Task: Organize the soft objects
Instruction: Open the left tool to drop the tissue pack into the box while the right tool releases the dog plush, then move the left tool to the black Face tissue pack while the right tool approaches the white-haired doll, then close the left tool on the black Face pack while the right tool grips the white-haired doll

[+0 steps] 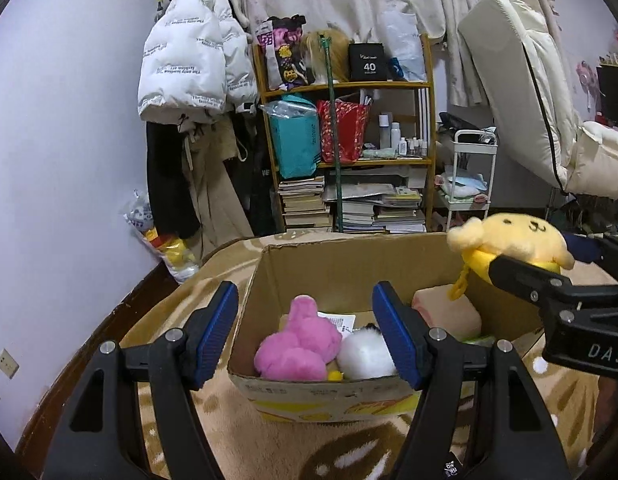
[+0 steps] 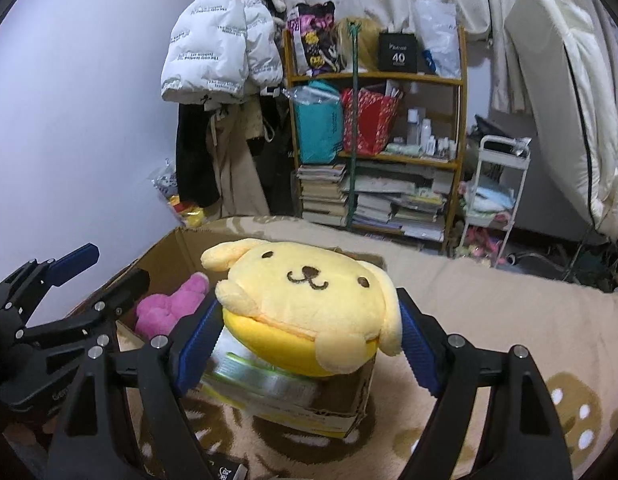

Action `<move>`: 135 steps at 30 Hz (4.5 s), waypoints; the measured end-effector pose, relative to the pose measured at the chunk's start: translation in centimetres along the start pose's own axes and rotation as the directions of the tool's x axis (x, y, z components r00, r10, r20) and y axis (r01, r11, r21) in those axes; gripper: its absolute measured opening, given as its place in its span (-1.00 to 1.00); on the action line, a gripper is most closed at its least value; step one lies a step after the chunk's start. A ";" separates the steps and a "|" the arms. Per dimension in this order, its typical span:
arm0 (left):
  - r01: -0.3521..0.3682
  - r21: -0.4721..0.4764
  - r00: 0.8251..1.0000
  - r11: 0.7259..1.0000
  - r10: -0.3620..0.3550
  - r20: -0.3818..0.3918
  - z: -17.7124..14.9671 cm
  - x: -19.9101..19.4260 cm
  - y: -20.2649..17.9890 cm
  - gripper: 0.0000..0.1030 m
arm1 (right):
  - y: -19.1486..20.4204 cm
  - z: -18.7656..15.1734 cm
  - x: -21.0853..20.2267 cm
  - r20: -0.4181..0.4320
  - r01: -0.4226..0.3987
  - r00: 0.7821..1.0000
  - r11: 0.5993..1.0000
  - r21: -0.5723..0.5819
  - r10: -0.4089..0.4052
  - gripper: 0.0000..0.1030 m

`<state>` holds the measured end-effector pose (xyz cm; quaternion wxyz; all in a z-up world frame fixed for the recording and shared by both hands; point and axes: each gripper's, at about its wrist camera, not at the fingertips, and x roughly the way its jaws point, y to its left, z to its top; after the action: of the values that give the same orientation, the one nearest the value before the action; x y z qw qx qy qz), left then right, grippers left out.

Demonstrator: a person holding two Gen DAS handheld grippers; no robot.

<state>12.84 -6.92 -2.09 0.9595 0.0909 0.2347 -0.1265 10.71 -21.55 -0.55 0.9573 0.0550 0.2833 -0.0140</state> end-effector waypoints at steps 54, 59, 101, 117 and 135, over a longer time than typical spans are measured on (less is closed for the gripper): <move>-0.051 -0.008 0.988 0.999 0.049 -0.149 -1.9 -10.5 1.7 0.95 | 0.5 -3.4 -9.9 -0.087 0.007 0.996 0.996 0.090 0.000 1.00; -0.032 -0.005 0.980 0.999 0.031 -0.198 -2.9 -10.3 1.4 0.95 | 0.6 -4.3 -10.1 -0.132 0.029 0.991 0.996 0.086 -0.018 1.00; 0.155 -0.069 0.848 0.985 -0.169 -0.503 -7.5 -2.6 -1.7 0.95 | -2.2 -9.9 -1.7 -0.509 0.087 0.859 0.962 0.259 0.059 0.70; 0.213 -0.019 0.814 0.977 -0.188 -0.550 -8.9 -1.4 -3.7 0.95 | -3.1 -10.5 -0.9 -0.536 0.092 0.837 0.940 0.330 0.107 0.66; 0.287 -0.061 0.760 0.956 -0.267 -0.593 -10.5 0.9 -6.0 0.94 | -2.8 -11.7 1.5 -0.563 0.023 0.790 0.906 0.423 0.243 0.01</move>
<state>7.43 -10.40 -12.39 0.8062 0.1062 0.5322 -0.2357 5.52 -22.99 -11.38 0.7823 0.2719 0.5604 0.0024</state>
